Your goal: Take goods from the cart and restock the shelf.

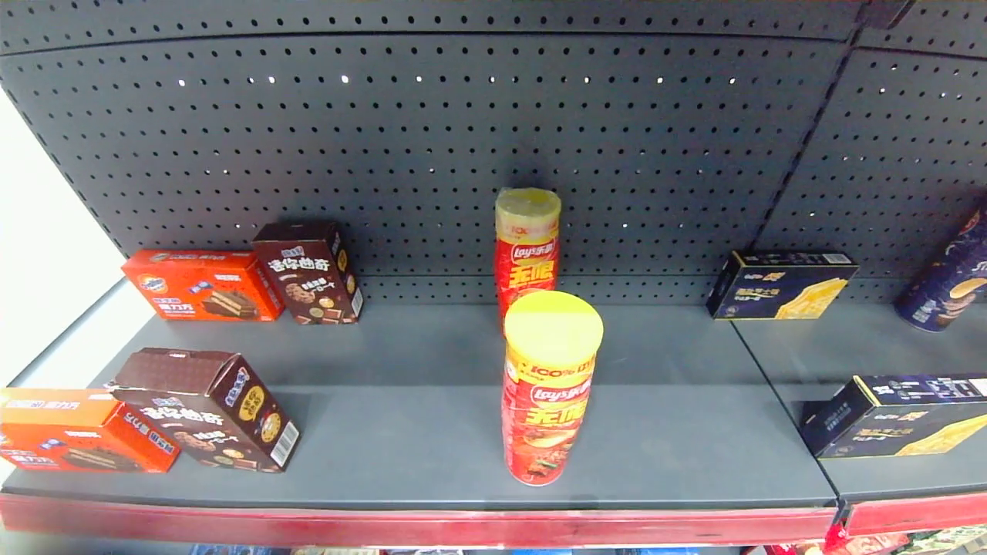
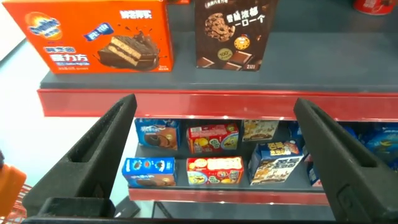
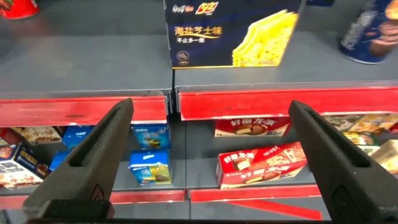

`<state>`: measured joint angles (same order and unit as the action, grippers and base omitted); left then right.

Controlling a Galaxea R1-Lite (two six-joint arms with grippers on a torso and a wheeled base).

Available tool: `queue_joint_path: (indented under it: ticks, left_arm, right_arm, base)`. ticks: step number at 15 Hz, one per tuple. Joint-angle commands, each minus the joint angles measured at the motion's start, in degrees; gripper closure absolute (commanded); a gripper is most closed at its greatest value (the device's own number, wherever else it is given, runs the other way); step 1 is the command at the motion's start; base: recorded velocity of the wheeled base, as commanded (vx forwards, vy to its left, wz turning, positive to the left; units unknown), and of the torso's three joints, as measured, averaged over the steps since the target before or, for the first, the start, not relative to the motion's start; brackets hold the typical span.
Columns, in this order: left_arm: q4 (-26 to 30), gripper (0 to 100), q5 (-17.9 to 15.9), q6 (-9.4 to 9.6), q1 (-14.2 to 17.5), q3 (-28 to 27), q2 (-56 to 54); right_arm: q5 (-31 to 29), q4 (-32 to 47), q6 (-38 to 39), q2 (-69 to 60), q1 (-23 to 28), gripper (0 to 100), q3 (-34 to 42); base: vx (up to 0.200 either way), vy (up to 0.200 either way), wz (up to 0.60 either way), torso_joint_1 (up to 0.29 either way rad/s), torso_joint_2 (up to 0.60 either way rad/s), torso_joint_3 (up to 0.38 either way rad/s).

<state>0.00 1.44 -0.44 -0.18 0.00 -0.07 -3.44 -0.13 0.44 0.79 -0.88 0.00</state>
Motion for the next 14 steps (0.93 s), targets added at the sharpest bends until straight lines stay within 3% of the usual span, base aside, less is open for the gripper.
queue_joint_path:
  ticks: [1,5,7,14]
  left_arm:
    - [0.0,0,0.1,0.00,0.0,0.0,0.1]
    - [0.0,0,0.0,0.09,0.0,0.0,0.1]
    - [0.0,0,0.1,-0.09,0.0,0.0,0.1]
    - [0.0,0,0.1,0.00,0.0,0.0,0.1]
  right_arm:
    - [0.0,0.0,0.0,0.0,0.0,0,0.0]
    - [0.0,0.0,0.0,0.0,0.0,0,0.0]
    - [0.0,0.0,0.0,0.0,0.0,0,0.0]
    - [0.0,0.0,0.0,0.0,0.0,0,0.0]
  base:
    - [0.000,0.000,0.00,0.000,0.00,0.000]
    - [0.000,0.000,0.00,0.000,0.00,0.000]
    - [-0.200,0.000,0.00,0.002,0.00,0.002]
    - [0.000,0.000,0.00,0.000,0.00,0.000]
